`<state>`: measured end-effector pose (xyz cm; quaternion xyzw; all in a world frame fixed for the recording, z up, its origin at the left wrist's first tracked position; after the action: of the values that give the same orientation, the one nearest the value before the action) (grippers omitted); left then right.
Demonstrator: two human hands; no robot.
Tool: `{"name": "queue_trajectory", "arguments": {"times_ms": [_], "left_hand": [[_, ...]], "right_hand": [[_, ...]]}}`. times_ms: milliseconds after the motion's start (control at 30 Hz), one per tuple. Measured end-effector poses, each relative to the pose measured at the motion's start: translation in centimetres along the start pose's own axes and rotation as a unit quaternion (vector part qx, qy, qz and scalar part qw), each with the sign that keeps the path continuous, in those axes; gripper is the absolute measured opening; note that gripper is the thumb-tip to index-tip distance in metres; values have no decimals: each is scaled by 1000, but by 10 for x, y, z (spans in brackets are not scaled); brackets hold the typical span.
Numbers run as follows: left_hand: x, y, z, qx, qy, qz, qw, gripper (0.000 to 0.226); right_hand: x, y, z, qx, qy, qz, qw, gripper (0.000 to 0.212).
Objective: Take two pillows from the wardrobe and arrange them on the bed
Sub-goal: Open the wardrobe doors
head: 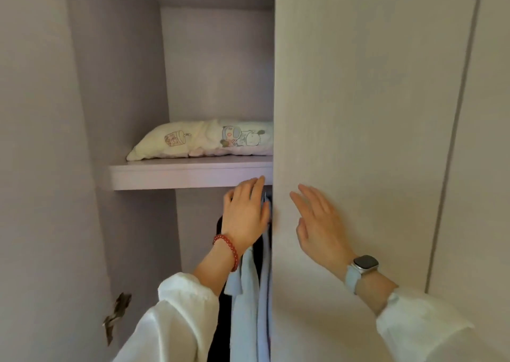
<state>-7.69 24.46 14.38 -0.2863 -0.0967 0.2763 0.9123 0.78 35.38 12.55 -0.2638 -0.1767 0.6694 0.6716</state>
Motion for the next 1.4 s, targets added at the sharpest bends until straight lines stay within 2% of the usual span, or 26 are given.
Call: {"name": "queue_trajectory", "arguments": {"times_ms": [100,233,367,567,767,933,1033,1167,1300,1400], "left_hand": [[7,28,25,-30,-9,1,999,69],[17,45,29,-68,-30,-166,983,78],[27,35,16,-62,-36,-222,972,83],[71,-13,-22,-24,18,-282,959,81],[138,-61,-51,-24,107,-394,913,69],[201,-77,-63,-55,176,-487,854,65],[244,-75,-64,-100,214,-503,831,66],[309,-62,-58,-130,268,-497,815,65],[375,-37,-44,-150,300,-472,815,73],[421,-19,-30,-147,336,-426,827,77]], "right_hand": [[24,5,9,-3,5,-4,1000,58],[42,15,2,-24,17,-1,1000,58],[40,14,-17,-32,28,15,999,57],[18,-31,-59,-6,52,48,997,52],[4,-93,-124,37,115,72,990,46],[13,-144,-169,58,160,106,980,48],[34,-174,-190,69,214,124,966,53],[67,-223,-218,123,255,78,956,49],[109,-265,-244,157,309,8,938,49],[140,-290,-252,167,344,-3,924,47]]}}
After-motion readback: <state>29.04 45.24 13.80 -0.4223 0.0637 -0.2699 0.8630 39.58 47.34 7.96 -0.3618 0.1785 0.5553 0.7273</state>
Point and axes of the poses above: each hand's wrist, its own z-axis towards the middle knuckle, its own y-axis out of the palm, x = y × z, the point moved 8 cm from there along z, towards the middle knuckle, and after that the axes turned 6 degrees about y, right-handed, at the moved point
